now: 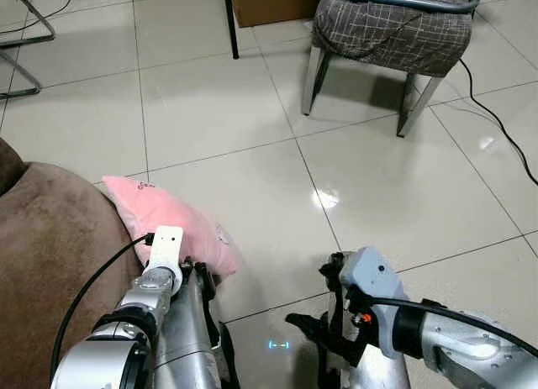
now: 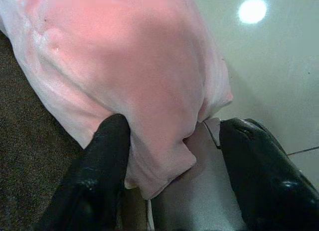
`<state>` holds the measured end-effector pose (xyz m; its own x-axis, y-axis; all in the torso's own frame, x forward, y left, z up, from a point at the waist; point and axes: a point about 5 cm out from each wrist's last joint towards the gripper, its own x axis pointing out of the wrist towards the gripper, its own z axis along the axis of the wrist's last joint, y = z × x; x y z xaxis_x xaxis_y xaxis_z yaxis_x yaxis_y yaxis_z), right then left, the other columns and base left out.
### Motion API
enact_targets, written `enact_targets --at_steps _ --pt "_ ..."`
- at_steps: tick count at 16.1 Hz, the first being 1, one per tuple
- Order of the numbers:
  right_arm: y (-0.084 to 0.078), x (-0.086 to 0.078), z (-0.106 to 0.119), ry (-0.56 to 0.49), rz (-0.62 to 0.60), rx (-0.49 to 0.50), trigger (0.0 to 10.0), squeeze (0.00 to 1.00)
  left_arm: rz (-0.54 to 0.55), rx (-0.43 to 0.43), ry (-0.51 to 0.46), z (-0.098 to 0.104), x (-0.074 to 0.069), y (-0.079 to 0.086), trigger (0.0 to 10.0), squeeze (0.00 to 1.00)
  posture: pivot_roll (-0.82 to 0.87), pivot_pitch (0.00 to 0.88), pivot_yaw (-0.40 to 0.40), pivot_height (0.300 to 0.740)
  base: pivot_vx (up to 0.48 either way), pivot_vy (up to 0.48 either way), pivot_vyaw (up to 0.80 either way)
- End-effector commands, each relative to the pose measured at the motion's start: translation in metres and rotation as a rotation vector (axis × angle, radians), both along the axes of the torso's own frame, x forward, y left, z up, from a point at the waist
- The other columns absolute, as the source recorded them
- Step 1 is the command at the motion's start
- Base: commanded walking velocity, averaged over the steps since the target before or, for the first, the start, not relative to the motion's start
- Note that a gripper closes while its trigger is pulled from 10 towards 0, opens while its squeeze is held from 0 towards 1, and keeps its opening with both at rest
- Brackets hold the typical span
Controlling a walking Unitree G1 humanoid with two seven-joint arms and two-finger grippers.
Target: Move the pillow to the sofa from floor
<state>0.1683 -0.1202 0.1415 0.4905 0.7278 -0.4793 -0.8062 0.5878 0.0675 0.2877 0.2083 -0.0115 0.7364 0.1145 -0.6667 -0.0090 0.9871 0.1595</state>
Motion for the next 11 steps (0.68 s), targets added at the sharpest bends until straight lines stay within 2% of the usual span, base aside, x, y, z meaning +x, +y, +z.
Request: enact_targets --at_steps 1,11 --pt "0.0023 -0.0039 0.0047 -0.004 0.025 0.018 10.0 0.0 -0.008 -0.014 0.037 -0.0086 -0.0092 -0.0009 0.0 0.0 -0.16 0.232 0.042 0.527 0.0 0.0 0.0" --pt "0.0034 -0.0008 0.0077 0.0 0.028 0.047 10.0 0.0 -0.031 -0.047 0.009 -0.0043 -0.0038 -0.0047 0.0 0.0 -0.16 0.21 0.045 0.527 0.0 0.0 0.0"
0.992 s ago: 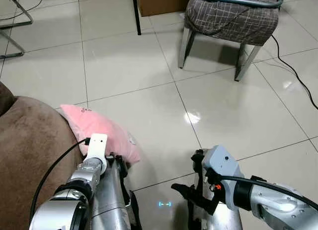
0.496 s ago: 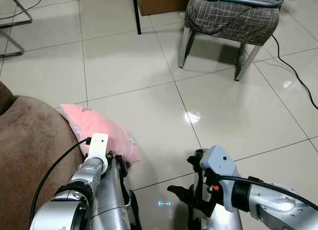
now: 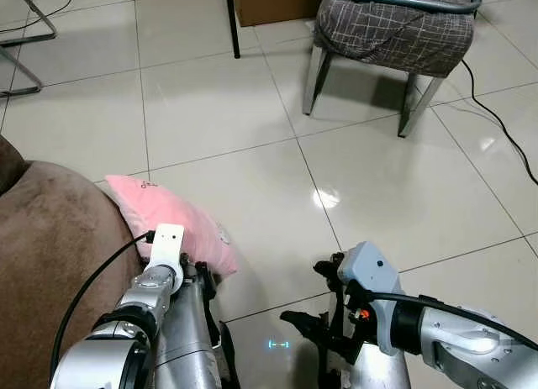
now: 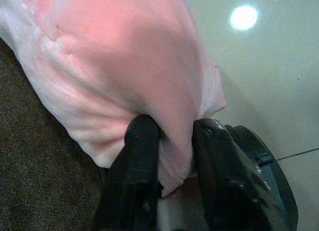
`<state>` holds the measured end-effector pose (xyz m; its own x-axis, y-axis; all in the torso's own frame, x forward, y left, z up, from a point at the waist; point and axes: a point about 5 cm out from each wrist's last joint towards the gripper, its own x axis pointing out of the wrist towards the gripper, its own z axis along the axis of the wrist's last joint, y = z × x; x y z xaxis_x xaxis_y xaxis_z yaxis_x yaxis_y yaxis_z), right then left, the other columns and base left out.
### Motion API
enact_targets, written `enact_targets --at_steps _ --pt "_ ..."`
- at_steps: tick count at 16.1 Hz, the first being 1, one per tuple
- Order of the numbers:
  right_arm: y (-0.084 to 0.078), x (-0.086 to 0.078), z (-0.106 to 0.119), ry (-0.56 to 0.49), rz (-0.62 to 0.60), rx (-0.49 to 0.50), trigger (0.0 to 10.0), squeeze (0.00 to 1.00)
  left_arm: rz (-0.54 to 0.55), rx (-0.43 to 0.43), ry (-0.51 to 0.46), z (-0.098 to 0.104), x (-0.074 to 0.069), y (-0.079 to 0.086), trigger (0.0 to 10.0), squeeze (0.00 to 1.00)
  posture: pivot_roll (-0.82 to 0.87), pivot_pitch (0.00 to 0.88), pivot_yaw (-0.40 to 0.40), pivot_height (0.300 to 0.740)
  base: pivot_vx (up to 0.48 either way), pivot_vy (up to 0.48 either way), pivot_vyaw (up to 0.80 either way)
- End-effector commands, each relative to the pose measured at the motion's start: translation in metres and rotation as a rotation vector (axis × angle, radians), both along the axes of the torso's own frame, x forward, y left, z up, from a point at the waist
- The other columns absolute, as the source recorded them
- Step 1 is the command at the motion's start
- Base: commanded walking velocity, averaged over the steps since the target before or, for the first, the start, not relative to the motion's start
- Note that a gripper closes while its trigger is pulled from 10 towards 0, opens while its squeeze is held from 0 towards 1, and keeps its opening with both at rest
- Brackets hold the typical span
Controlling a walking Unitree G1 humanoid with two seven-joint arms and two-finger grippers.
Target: Move the pillow to the sofa from floor
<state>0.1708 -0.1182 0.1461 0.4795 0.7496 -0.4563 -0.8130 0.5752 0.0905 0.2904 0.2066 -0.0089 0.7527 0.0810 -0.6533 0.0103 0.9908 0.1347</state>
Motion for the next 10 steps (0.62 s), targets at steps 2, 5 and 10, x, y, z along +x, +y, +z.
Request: enact_targets --at_steps 2,5,10 --pt "0.0 -0.003 0.003 -0.004 0.014 0.013 10.0 0.0 -0.012 -0.028 0.03 -0.007 -0.006 -0.005 0.0 0.0 -0.16 0.21 0.045 0.527 0.0 0.0 0.0" --pt "-0.001 -0.001 0.002 -0.004 0.009 0.009 10.0 0.0 -0.024 -0.055 0.035 -0.007 -0.006 -0.01 0.0 0.0 -0.15 0.203 0.05 0.527 0.0 0.0 0.0" --pt "-0.01 0.005 -0.013 -0.033 -0.166 -0.026 10.0 0.0 -0.043 -0.175 -0.039 -0.003 -0.001 -0.019 0.0 0.0 -0.1 0.154 0.098 0.527 0.0 0.0 0.0"
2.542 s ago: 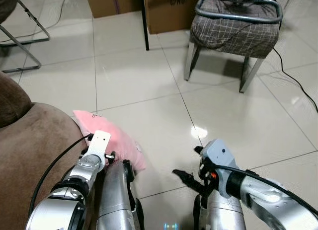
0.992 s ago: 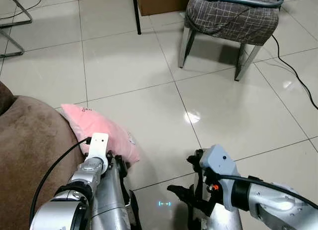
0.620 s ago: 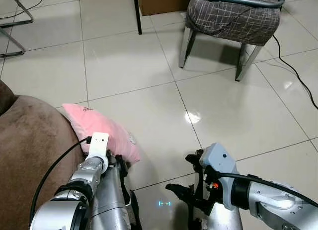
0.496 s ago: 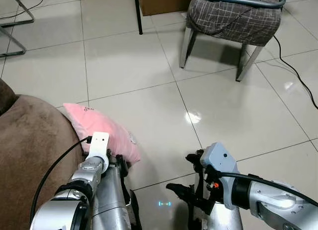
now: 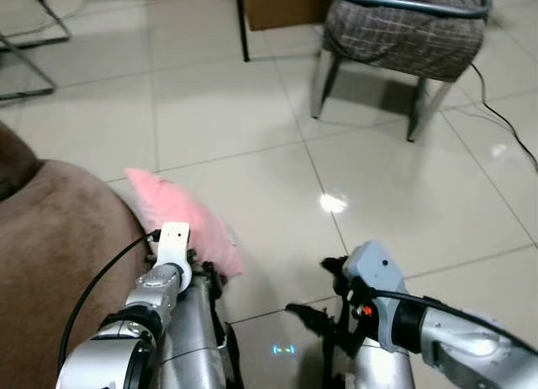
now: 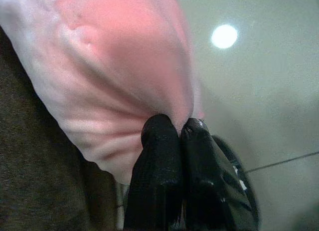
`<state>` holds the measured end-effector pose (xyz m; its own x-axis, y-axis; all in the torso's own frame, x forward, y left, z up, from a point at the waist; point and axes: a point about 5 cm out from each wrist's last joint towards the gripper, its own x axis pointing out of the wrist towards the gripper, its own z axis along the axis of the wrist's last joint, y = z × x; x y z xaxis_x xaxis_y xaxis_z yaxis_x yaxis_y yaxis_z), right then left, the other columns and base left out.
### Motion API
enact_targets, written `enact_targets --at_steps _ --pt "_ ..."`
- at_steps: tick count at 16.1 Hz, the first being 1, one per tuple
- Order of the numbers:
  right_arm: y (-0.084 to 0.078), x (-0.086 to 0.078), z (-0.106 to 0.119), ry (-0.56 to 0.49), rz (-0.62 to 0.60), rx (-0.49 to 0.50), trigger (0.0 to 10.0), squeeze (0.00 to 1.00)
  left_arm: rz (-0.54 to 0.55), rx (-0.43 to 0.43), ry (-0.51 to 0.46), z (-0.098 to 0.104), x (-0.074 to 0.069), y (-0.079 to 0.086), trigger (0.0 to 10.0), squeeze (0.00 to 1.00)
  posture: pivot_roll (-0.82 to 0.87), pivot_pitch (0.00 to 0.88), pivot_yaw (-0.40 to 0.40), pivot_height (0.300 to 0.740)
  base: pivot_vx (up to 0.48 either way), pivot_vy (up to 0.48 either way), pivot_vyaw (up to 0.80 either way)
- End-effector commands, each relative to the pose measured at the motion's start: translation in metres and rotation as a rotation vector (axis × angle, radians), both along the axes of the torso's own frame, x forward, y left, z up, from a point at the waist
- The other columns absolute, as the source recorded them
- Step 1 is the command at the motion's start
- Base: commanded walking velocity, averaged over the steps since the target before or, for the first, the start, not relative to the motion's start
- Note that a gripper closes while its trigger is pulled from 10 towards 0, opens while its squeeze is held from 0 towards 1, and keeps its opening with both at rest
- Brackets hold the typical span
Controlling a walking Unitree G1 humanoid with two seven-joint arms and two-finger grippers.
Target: Move the pillow to the sofa from floor
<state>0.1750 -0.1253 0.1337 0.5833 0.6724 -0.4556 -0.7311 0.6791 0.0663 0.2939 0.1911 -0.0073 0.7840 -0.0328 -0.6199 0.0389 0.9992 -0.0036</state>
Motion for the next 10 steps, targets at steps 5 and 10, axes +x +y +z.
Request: enact_targets --at_steps 5,10 --pt "-0.019 0.009 -0.007 -0.118 -0.368 -0.004 10.0 0.0 -0.15 -0.218 -0.276 0.046 0.037 -0.038 0.0 0.0 -0.07 0.058 0.139 0.527 0.0 0.0 0.0" --pt "-0.033 0.015 0.003 -0.23 -0.517 0.055 10.0 0.0 -0.167 -0.409 -0.58 0.106 0.061 -0.066 0.0 0.0 -0.08 0.0 0.146 0.531 0.0 0.0 0.0"
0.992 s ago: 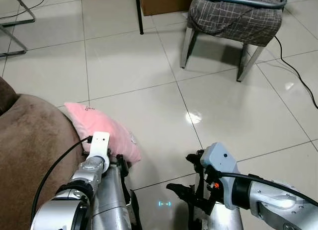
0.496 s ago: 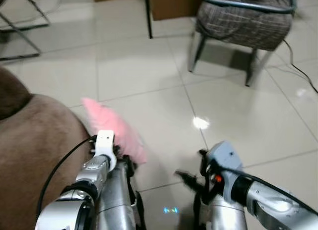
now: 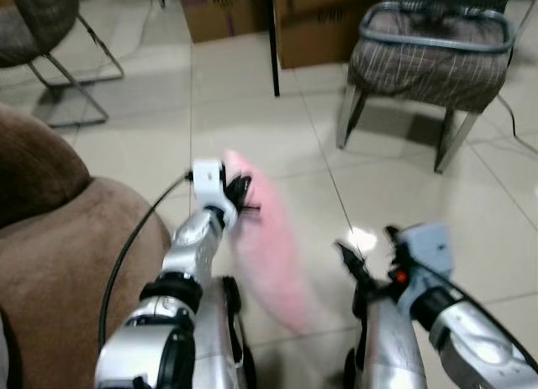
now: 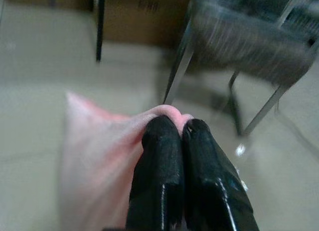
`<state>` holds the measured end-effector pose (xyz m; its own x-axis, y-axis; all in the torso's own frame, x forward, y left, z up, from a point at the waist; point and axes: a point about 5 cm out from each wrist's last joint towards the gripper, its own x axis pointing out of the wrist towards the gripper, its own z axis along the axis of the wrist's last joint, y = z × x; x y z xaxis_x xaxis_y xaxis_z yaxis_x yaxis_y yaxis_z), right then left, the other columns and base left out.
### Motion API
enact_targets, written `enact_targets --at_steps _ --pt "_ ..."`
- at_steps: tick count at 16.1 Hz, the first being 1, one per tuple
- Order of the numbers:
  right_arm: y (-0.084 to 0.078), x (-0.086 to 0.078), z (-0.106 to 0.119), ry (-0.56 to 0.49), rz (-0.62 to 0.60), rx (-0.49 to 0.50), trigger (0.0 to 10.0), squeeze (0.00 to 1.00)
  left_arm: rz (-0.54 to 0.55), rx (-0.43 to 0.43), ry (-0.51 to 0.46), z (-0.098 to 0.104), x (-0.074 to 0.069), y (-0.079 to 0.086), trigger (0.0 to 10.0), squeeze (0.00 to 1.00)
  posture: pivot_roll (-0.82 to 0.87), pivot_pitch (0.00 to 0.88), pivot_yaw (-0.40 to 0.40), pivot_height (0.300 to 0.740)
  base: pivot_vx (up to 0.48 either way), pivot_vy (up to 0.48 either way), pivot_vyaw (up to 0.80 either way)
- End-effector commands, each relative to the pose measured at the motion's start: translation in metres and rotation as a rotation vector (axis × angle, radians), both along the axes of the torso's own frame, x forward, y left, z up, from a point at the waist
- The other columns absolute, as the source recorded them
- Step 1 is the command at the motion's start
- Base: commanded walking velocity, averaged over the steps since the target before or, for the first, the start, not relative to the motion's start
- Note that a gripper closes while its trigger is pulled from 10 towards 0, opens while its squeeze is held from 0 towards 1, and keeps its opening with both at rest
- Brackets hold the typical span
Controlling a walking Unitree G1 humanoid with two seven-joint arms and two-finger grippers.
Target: Move the pillow to the sofa from floor
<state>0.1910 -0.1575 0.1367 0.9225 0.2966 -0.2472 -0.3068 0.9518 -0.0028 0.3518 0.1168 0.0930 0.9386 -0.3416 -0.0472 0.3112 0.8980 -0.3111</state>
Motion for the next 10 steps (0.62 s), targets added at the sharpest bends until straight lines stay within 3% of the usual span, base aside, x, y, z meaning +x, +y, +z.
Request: enact_targets --at_steps 1,2,3,6,7,10 --pt "-0.003 0.002 0.003 -0.04 -0.037 -0.006 10.0 0.0 0.029 -0.047 -0.118 0.027 0.005 0.009 0.0 0.0 -0.07 0.0 0.147 0.541 0.0 0.0 0.0" --pt "-0.005 0.006 0.004 -0.065 -0.062 -0.004 10.0 0.0 0.025 -0.042 -0.188 0.046 0.003 0.008 0.0 0.0 -0.07 0.0 0.144 0.55 0.0 0.0 0.0" --pt "-0.002 0.007 0.011 -0.101 -0.094 0.02 10.0 0.0 0.016 -0.043 -0.272 0.071 -0.009 0.012 0.0 0.0 -0.06 0.0 0.142 0.56 0.0 0.0 0.0" --pt "-0.002 0.008 0.02 -0.15 -0.14 0.062 10.0 0.0 -0.027 -0.028 -0.371 0.104 -0.04 0.007 0.0 0.0 -0.05 0.0 0.134 0.584 0.0 0.0 0.0" --pt "-0.003 0.011 0.022 -0.166 -0.153 0.064 10.0 0.0 -0.028 -0.044 -0.377 0.11 -0.048 0.002 0.0 0.0 -0.04 0.0 0.132 0.594 0.0 0.0 0.0" --pt "-0.006 0.019 0.025 -0.197 -0.169 0.063 10.0 0.0 -0.03 -0.051 -0.35 0.111 -0.055 -0.013 0.0 0.0 -0.04 0.0 0.13 0.618 0.0 0.0 0.0"
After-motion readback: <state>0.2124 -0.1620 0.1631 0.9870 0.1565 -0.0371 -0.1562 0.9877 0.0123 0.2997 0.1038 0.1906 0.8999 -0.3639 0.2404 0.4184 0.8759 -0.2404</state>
